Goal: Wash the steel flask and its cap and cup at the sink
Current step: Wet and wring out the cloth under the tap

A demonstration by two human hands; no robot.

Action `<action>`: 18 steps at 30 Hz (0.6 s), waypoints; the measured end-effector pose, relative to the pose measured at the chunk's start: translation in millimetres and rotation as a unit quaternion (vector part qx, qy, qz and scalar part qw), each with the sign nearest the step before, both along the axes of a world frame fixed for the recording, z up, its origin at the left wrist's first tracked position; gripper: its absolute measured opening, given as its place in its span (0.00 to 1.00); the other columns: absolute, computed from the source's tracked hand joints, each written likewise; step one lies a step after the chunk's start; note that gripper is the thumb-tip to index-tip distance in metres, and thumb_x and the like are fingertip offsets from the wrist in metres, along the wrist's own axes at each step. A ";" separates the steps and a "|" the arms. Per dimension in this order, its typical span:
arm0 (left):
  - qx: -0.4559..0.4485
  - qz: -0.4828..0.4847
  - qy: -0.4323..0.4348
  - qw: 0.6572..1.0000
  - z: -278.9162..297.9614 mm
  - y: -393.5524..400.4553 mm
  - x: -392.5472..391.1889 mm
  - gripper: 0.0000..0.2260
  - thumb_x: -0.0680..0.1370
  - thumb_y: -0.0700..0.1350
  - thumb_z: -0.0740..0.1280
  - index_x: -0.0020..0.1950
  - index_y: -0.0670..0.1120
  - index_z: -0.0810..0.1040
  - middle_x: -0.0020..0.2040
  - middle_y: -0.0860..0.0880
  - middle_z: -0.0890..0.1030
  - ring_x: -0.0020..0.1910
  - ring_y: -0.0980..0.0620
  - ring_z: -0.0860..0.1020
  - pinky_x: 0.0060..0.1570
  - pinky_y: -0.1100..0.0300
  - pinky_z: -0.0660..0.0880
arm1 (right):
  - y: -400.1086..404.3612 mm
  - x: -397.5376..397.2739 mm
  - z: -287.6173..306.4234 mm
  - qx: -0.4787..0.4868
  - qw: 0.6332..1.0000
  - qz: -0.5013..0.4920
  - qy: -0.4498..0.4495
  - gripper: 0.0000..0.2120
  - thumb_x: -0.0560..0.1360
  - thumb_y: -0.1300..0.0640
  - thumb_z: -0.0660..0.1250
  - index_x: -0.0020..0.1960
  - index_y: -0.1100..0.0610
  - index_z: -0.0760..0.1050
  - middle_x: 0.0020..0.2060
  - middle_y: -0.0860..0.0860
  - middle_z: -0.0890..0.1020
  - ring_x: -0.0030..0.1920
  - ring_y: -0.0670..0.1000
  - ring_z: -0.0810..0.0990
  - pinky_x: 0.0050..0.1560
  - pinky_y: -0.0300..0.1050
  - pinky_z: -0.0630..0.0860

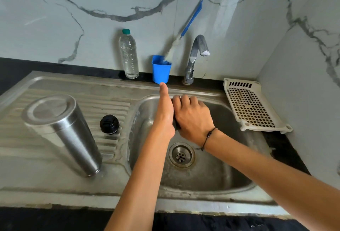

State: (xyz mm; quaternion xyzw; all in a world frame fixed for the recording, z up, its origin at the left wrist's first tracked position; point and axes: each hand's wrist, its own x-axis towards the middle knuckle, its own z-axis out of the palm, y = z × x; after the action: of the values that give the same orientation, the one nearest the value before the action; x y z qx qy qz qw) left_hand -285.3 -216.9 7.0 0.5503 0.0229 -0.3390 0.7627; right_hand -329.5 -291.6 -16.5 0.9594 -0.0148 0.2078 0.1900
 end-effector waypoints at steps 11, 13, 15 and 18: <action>-0.079 0.077 -0.060 0.992 5.8 -1.5 -1.2 0.30 0.78 0.64 0.53 0.60 0.40 0.78 0.50 0.43 0.83 0.47 0.49 0.80 0.40 0.59 0.74 | -29.7 14.4 53.4 0.702 0.680 0.016 0.213 0.12 0.57 0.63 0.73 0.40 0.63 0.80 0.32 0.54 0.81 0.35 0.53 0.80 0.45 0.53 0.79; -0.091 0.092 -0.074 0.989 3.9 -4.2 -4.9 0.28 0.79 0.62 0.53 0.66 0.43 0.74 0.57 0.42 0.81 0.55 0.48 0.79 0.51 0.56 0.76 | -29.6 9.8 47.3 0.773 0.605 0.011 0.193 0.09 0.55 0.62 0.71 0.36 0.62 0.79 0.29 0.54 0.79 0.32 0.52 0.77 0.39 0.46 0.76; -0.111 0.094 -0.089 0.985 4.5 -6.8 -8.5 0.21 0.80 0.59 0.54 0.61 0.47 0.76 0.51 0.47 0.84 0.51 0.52 0.82 0.52 0.56 0.77 | -27.3 6.4 42.3 0.834 0.519 0.021 0.189 0.10 0.54 0.59 0.69 0.35 0.60 0.78 0.28 0.53 0.79 0.30 0.50 0.76 0.33 0.39 0.74; -0.127 0.070 -0.095 0.985 0.8 -12.2 -13.9 0.18 0.81 0.57 0.53 0.49 0.47 0.77 0.36 0.49 0.84 0.37 0.55 0.82 0.41 0.59 0.78 | -27.4 5.4 33.3 0.877 0.442 0.005 0.186 0.06 0.59 0.58 0.64 0.34 0.59 0.75 0.27 0.53 0.77 0.28 0.49 0.75 0.33 0.38 0.72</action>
State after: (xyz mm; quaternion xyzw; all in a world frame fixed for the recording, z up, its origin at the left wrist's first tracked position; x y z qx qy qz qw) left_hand -299.1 -229.1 7.8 0.4759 -0.0544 -0.2305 0.8470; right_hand -324.0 -319.0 16.8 0.6297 -0.1488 -0.0986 -0.7561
